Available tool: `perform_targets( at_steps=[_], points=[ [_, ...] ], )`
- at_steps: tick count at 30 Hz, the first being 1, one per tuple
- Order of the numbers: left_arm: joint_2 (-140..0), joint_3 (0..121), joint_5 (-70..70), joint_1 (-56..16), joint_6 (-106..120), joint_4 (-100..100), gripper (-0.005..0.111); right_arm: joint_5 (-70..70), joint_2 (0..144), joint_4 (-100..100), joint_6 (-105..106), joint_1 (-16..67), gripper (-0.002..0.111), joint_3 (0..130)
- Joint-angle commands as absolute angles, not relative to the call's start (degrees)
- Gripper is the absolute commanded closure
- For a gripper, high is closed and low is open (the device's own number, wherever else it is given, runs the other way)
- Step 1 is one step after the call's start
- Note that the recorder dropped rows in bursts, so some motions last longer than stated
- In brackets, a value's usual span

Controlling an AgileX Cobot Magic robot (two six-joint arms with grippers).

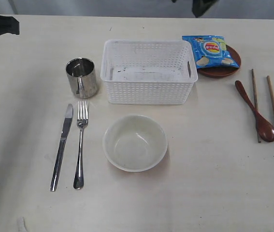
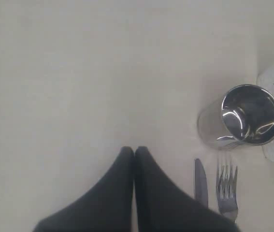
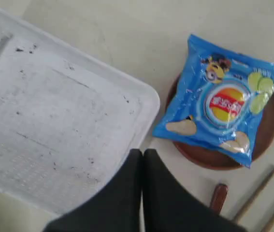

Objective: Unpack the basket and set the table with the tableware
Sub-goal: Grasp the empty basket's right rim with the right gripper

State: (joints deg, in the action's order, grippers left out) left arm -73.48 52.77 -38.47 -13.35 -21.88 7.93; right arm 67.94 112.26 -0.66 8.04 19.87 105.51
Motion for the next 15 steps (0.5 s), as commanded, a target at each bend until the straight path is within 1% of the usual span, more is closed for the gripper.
perform_targets(
  at_steps=[1,2,3,4,5,6,7,12,15],
  points=[
    [-73.44,52.45,-37.98,-13.35,-19.50,5.28,0.107,65.04,110.65,6.51,8.97,15.16,0.108,98.06],
    [-73.44,52.45,-37.88,-13.35,-19.50,5.28,0.107,64.90,110.65,7.60,9.33,15.04,0.106,97.37],
    [-73.44,52.45,-37.88,-13.35,-19.50,5.28,0.107,64.75,110.65,8.35,9.90,15.17,0.099,96.36],
    [-73.44,52.45,-37.88,-13.35,-19.50,5.28,0.107,64.65,110.65,8.41,9.90,15.54,0.095,96.21],
    [-73.44,52.45,-37.88,-13.35,-19.50,5.15,0.107,64.40,110.90,8.70,9.06,16.41,0.083,96.21],
    [-73.44,52.45,-37.88,-13.35,-19.50,5.15,0.107,64.30,111.03,8.70,7.39,17.01,0.075,96.21],
    [-73.44,52.45,-37.88,-13.35,-19.50,5.15,0.107,64.30,111.32,8.70,6.10,17.62,0.072,96.21],
    [-73.44,52.45,-37.99,-13.35,-19.27,4.49,0.107,64.30,114.26,8.08,3.30,19.13,0.073,96.21],
    [-73.44,52.45,-37.87,-13.35,-19.14,4.24,0.107,64.45,115.96,3.66,-0.38,19.13,0.073,96.21]
  ],
)
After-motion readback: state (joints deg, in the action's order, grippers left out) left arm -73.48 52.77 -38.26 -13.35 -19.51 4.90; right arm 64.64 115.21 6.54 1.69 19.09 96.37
